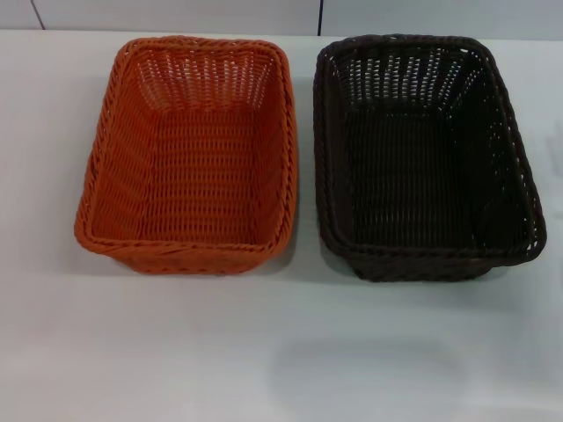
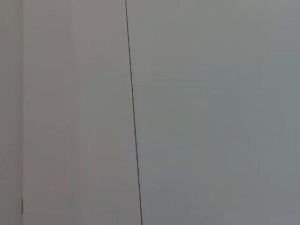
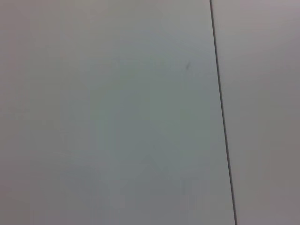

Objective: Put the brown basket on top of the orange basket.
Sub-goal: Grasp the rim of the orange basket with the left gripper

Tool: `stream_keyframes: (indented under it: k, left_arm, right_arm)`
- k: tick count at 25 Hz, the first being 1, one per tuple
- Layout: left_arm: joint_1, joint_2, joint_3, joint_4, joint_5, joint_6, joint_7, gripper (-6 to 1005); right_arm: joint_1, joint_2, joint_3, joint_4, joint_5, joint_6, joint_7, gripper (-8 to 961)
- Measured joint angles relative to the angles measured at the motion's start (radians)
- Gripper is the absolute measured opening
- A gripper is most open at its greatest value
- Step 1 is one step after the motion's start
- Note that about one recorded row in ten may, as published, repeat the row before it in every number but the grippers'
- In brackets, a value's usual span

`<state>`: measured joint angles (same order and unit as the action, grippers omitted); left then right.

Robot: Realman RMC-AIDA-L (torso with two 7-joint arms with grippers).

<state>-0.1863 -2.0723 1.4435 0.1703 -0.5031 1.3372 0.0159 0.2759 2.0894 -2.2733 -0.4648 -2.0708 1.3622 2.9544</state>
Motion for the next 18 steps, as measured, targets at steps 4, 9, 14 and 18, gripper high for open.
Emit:
stream_keyframes:
  k: [4,9,14,18]
  left_arm:
    - [-0.003,0.002,0.000,0.000,0.000,0.010,0.009,786]
    - [-0.011,0.014,0.007,0.030,0.009,0.025,0.012,780]
    - [0.023,0.039,0.011,0.199,0.136,-0.129,0.022,775]
    - [0.114,0.049,0.008,0.504,0.269,-0.409,0.021,771]
  right_arm:
    - [0.000,0.000,0.000,-0.003,0.000,-0.004,0.000,786]
    - [0.000,0.000,-0.001,-0.010,-0.001,-0.007,0.000,787]
    - [-0.004,0.000,-0.002,-0.016,-0.001,-0.009,0.001,787]
    - [-0.007,0.000,-0.002,-0.024,0.000,-0.010,0.001,787]
